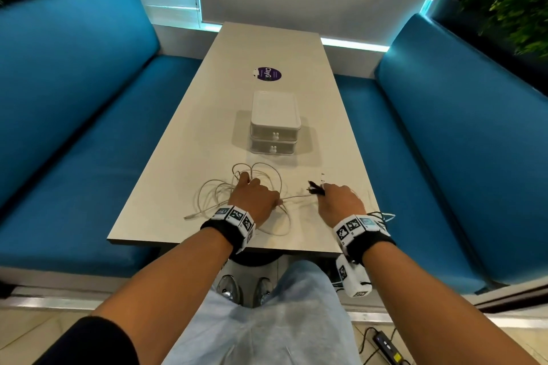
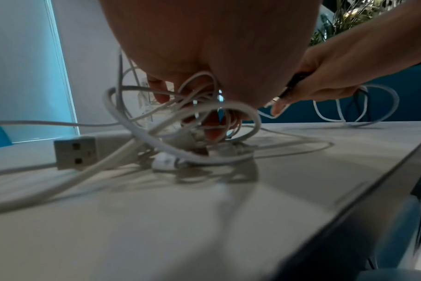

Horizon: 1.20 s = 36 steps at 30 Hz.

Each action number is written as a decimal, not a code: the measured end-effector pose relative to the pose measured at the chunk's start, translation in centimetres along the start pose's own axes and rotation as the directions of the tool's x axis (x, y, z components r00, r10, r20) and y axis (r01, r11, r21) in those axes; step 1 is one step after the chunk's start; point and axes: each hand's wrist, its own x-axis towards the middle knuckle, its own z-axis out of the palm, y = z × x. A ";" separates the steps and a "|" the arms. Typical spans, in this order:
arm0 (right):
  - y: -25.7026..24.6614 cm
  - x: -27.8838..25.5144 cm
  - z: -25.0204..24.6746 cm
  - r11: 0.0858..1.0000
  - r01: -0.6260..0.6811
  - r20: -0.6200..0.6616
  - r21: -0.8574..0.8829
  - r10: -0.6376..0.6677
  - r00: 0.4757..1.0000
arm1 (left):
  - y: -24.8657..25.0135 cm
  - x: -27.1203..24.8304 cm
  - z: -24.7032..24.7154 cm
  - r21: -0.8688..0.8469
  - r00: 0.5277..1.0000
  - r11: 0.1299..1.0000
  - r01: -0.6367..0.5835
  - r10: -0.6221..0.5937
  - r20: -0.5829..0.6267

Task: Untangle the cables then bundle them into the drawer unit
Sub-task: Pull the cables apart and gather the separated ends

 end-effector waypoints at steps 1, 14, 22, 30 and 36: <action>-0.7 -0.1 0.3 0.998 0.038 -0.001 0.046 -0.038 0.999 | 0.3 0.0 -0.2 0.004 1.000 1.000 -0.003 0.003 -0.008; -2.8 0.0 0.4 0.970 0.230 0.044 0.080 -0.234 0.971 | -0.1 -0.5 -0.1 -0.111 0.984 0.994 -0.008 -0.011 -0.175; 0.8 0.8 -1.7 0.985 0.110 0.036 -0.132 -0.106 0.994 | -2.7 -2.1 0.7 -0.055 0.990 0.998 -0.012 0.004 -0.143; -0.7 -0.3 0.0 0.998 0.055 -0.014 0.024 -0.055 0.998 | -1.3 -1.1 0.3 -0.078 0.991 0.997 0.014 -0.024 -0.131; -3.2 -0.3 1.1 0.958 0.235 0.079 0.165 -0.250 0.965 | 0.2 -0.5 -0.4 -0.078 0.986 0.996 0.034 -0.046 -0.162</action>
